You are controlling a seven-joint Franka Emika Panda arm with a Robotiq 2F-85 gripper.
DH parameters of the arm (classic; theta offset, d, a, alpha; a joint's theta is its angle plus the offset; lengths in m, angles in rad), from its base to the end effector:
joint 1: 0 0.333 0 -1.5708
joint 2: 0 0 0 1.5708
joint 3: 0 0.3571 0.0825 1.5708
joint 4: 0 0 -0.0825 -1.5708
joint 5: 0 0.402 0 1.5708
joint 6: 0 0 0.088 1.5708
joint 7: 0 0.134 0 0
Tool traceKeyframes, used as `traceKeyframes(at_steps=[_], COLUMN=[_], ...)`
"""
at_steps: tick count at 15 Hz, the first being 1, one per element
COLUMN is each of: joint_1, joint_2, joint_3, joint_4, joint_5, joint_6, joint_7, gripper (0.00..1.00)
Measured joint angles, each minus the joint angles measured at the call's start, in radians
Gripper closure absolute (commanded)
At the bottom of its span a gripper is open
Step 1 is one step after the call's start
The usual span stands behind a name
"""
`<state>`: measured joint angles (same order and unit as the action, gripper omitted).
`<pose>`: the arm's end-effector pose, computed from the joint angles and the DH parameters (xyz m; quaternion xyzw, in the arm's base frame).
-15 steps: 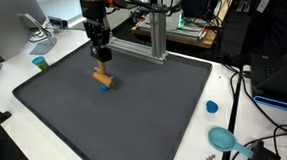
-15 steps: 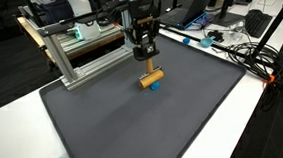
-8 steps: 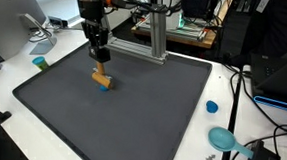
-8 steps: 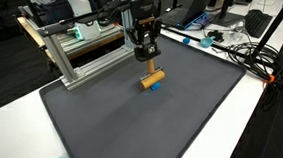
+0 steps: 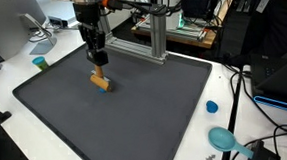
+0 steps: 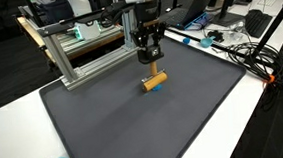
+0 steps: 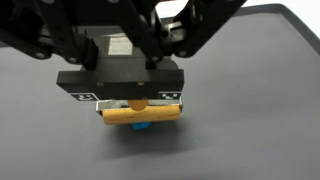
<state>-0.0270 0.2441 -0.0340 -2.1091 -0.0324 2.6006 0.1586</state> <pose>0.6266 -0.0375 0.3264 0.9877 -0.0950 0.1239 0.0080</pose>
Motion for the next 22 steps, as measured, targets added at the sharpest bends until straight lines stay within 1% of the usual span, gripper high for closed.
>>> traceKeyframes(at_steps=[8, 14, 22], joint_1=[0.005, 0.005, 0.007], joint_2=[0.057, 0.058, 0.058], joint_3=[-0.003, -0.004, -0.005], joint_4=[0.073, 0.091, 0.099], joint_5=[-0.007, -0.009, -0.014], joint_6=[-0.038, -0.095, -0.127], joint_7=[0.001, -0.003, -0.004], gripper=[0.79, 0.79, 0.79])
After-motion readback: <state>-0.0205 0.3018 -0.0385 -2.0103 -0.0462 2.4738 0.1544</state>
